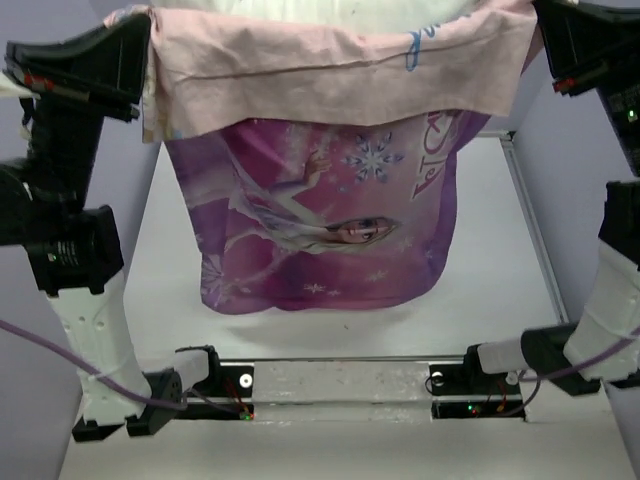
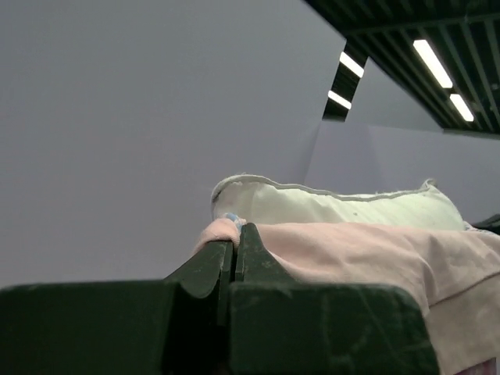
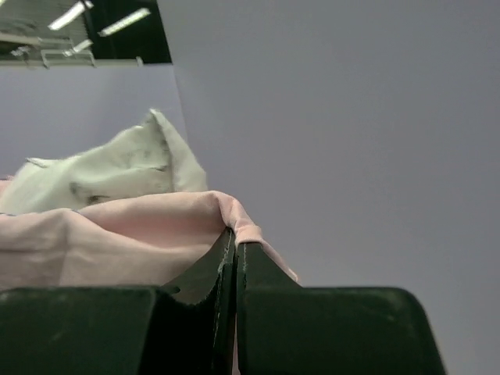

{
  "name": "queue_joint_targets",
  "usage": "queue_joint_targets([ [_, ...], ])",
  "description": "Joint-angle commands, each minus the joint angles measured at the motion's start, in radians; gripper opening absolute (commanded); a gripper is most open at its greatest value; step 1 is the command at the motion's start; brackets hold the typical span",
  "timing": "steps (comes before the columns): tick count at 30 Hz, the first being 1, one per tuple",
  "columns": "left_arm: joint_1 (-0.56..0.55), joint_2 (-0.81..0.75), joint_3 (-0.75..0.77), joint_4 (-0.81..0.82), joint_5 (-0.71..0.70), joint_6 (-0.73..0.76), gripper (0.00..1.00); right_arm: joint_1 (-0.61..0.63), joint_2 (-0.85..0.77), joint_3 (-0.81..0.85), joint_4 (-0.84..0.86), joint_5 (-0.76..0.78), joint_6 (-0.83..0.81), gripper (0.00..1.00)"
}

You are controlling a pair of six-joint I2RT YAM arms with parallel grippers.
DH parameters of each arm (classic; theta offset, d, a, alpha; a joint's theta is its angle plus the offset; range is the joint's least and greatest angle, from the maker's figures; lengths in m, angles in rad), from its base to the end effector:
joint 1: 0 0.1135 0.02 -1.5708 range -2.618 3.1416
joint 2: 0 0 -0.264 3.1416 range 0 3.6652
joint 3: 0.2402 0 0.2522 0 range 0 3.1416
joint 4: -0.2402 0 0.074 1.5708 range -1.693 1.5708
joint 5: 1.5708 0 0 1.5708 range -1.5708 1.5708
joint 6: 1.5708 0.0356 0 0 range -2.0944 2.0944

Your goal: Put the pillow into the pillowcase

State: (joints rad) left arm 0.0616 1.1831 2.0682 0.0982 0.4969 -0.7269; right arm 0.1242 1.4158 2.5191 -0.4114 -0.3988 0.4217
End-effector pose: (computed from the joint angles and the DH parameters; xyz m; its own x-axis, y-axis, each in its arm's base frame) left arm 0.0881 -0.0116 0.6731 0.4815 -0.5556 -0.6779 0.7087 0.7018 -0.0719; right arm 0.1157 0.0284 0.6882 0.4095 0.4312 -0.8040 -0.6340 0.7682 0.0891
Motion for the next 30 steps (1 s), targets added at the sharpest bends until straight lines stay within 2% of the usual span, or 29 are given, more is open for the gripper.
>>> queue_joint_targets([
  [1,0.009,-0.195,-0.331,0.296,-0.075,-0.042,0.0,-0.009,-0.251,-0.372,0.297,0.028,0.018,0.0],
  [2,0.009,-0.174,-0.312,0.293,-0.039,-0.063,0.0,-0.009,-0.2,-0.3,0.175,0.038,-0.001,0.0],
  [4,0.009,-0.116,-0.142,0.203,-0.005,-0.049,0.0,-0.009,-0.112,-0.06,0.059,0.057,-0.044,0.0],
  [6,0.009,-0.071,0.023,0.137,-0.037,-0.01,0.0,-0.009,-0.104,0.079,0.086,0.081,-0.05,0.0],
  [7,0.009,-0.079,0.052,0.124,-0.04,0.006,0.0,-0.009,-0.124,0.098,0.097,0.095,-0.05,0.0],
  [8,0.009,-0.1,-0.006,0.132,-0.038,0.014,0.0,-0.009,-0.161,0.033,0.111,0.095,-0.052,0.0],
  [9,0.009,-0.168,-0.231,0.153,-0.047,0.015,0.0,-0.009,-0.26,-0.087,0.194,0.091,-0.041,0.0],
  [10,0.009,-0.207,-0.373,0.281,-0.063,0.001,0.0,-0.009,-0.299,-0.382,0.263,0.083,-0.02,0.0],
  [11,0.009,-0.236,-0.49,0.328,-0.075,-0.034,0.0,-0.009,-0.305,-0.454,0.295,0.083,-0.005,0.0],
  [12,0.009,-0.229,-0.532,0.319,-0.063,-0.054,0.0,-0.009,-0.282,-0.445,0.21,0.08,-0.009,0.0],
  [13,0.009,-0.206,-0.454,0.267,-0.046,-0.043,0.0,-0.009,-0.212,-0.386,0.156,0.078,-0.023,0.0],
  [14,0.009,-0.165,-0.372,0.25,-0.028,-0.04,0.0,-0.009,-0.189,-0.227,0.136,0.083,-0.034,0.0],
  [15,0.009,-0.146,-0.171,0.224,-0.038,-0.022,0.0,-0.009,-0.172,-0.138,0.131,0.09,-0.034,0.0],
  [17,0.009,-0.122,-0.027,0.158,-0.046,0.006,0.0,-0.009,-0.146,0.049,0.122,0.103,-0.041,0.0],
  [19,0.009,-0.17,-0.145,0.176,-0.041,0.021,0.0,-0.009,-0.194,-0.084,0.155,0.077,-0.035,0.0],
  [20,0.009,-0.201,-0.268,0.226,-0.067,0.017,0.0,-0.009,-0.281,-0.235,0.216,0.069,-0.002,0.0],
  [21,0.009,-0.252,-0.469,0.294,-0.067,-0.053,0.0,-0.009,-0.297,-0.473,0.303,0.074,0.009,0.0],
  [22,0.009,-0.243,-0.467,0.299,-0.051,-0.057,0.0,-0.009,-0.282,-0.47,0.268,0.081,0.006,0.0],
  [24,0.009,-0.165,-0.303,0.221,-0.009,-0.026,0.0,-0.009,-0.175,-0.285,0.168,0.087,-0.035,0.0],
  [25,0.009,-0.146,-0.096,0.159,-0.018,0.01,0.0,-0.009,-0.134,-0.015,0.119,0.1,-0.041,0.0],
  [27,0.009,-0.122,0.053,0.111,-0.06,0.046,0.0,-0.009,-0.085,0.172,0.074,0.098,-0.043,0.0],
  [28,0.009,-0.138,0.009,0.112,-0.058,0.046,0.0,-0.009,-0.116,0.082,0.08,0.091,-0.046,0.0],
  [29,0.009,-0.193,-0.082,0.141,-0.076,0.055,0.0,-0.009,-0.171,-0.081,0.115,0.086,-0.035,0.0],
  [30,0.009,-0.212,-0.294,0.196,-0.081,0.026,0.0,-0.009,-0.272,-0.271,0.281,0.093,-0.02,0.0],
])
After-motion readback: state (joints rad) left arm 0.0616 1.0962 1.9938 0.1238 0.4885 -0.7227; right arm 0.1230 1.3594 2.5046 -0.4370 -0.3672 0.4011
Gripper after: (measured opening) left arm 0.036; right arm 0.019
